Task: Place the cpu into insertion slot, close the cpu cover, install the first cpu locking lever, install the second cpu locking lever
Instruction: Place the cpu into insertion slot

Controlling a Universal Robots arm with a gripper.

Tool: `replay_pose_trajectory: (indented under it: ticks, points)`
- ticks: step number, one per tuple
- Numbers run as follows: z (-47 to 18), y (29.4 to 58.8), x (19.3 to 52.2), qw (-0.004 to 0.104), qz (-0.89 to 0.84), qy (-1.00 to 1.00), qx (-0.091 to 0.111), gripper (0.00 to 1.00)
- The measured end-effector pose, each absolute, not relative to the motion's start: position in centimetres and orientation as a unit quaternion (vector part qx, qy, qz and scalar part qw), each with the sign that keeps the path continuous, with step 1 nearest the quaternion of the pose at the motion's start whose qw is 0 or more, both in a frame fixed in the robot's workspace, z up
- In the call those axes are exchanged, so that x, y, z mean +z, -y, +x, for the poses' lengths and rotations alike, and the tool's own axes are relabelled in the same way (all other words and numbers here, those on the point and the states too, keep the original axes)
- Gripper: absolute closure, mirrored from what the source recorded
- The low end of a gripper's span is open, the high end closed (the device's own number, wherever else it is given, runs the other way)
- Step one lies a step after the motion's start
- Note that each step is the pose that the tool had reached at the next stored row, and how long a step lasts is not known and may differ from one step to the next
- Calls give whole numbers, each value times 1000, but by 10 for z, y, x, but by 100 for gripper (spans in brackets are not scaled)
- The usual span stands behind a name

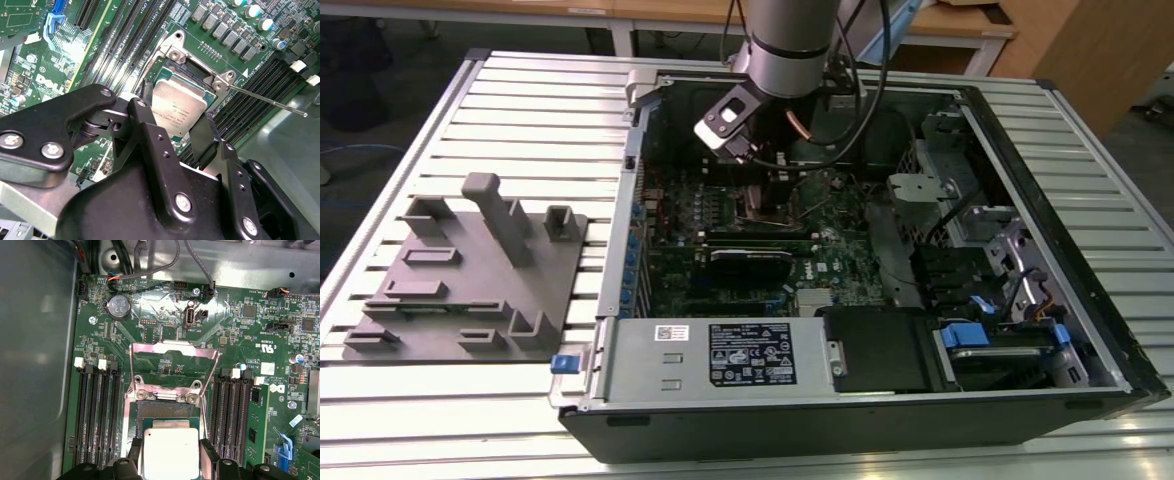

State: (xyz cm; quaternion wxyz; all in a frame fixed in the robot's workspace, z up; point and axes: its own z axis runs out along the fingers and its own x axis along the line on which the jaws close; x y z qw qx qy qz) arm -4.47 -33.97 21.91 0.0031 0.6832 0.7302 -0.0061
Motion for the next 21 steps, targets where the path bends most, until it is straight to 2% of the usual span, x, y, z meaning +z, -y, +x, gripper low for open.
replay_pose_trajectory:
  ticks: [3,8,11,14,18,21]
  points:
    - [-45,340,218,4,683,-730,-7,46]
    - [-45,339,216,19,683,-730,-23,46]
    - [-45,339,215,20,690,-723,-24,46]
    - [-45,339,214,16,696,-717,-21,46]
    - [-45,339,213,2,700,-714,-6,46]
    - [-45,339,212,1,703,-711,-3,46]
